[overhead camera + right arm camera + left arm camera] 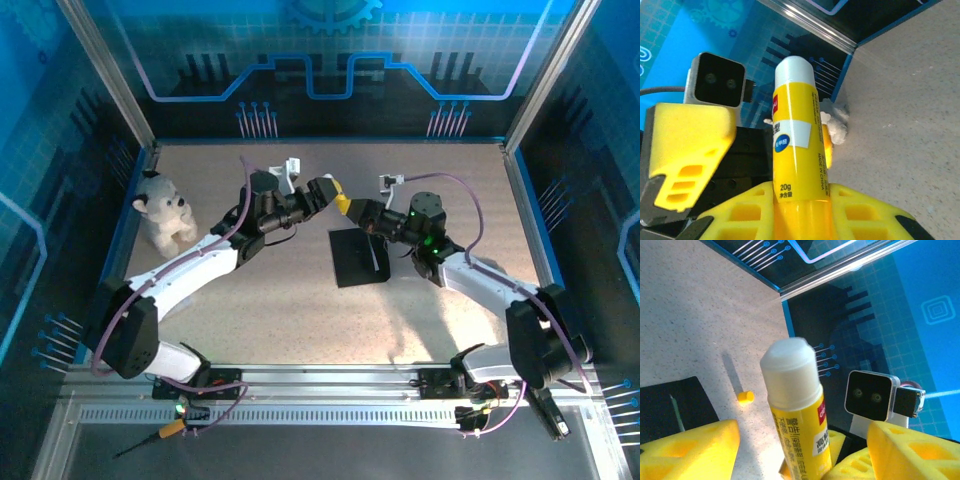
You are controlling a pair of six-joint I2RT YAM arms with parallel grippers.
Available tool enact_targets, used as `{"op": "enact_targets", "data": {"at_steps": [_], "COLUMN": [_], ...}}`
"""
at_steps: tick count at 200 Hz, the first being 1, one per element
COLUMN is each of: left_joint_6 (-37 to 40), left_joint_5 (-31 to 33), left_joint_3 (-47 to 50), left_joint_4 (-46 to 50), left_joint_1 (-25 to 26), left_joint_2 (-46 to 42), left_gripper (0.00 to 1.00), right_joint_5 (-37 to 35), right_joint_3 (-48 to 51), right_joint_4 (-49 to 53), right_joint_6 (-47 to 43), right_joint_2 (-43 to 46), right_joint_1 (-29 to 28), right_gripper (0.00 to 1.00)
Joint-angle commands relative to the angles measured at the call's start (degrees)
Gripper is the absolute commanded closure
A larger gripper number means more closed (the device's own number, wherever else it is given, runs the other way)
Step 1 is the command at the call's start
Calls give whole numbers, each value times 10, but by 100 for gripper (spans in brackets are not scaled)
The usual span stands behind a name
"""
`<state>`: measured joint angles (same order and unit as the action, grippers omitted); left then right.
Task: Place the letter into the envelope and seal it
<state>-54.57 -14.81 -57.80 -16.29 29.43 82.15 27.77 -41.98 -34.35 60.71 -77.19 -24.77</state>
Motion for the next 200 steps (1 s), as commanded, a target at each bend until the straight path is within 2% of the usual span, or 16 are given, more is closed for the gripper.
{"op": "enact_targets", "data": {"at_steps": [1, 28, 50, 66, 83, 111, 174, 200], "left_joint_6": [64, 110, 144, 173, 209, 241, 259, 258], "left_joint_5": [25, 52, 73, 82, 78, 49, 65, 65], "left_joint_3": [-32, -44, -60, -76, -105, -124, -145, -163], "left_joint_4": [66, 133, 202, 253, 314, 347, 287, 268], "left_joint_1": [-15, -31, -44, -49, -49, -40, 12, 25], "left_joint_2": [-37, -68, -77, -69, -39, 33, 201, 252], "left_gripper": [30, 31, 40, 54, 74, 100, 100, 100], "right_joint_5": [-16, -18, -21, -24, -36, -70, -157, -177], "right_joint_3": [-13, -40, -106, -150, -198, -268, -343, -353], "right_joint_4": [98, 254, 428, 547, 649, 784, 954, 983], "right_joint_6": [-44, -89, -164, -220, -277, -350, -427, -439], "right_joint_2": [42, 80, 92, 89, 76, 32, -51, -77], "right_joint_1": [19, 53, 81, 100, 114, 113, 52, 33], "right_gripper": [82, 82, 84, 84, 85, 87, 90, 91]}}
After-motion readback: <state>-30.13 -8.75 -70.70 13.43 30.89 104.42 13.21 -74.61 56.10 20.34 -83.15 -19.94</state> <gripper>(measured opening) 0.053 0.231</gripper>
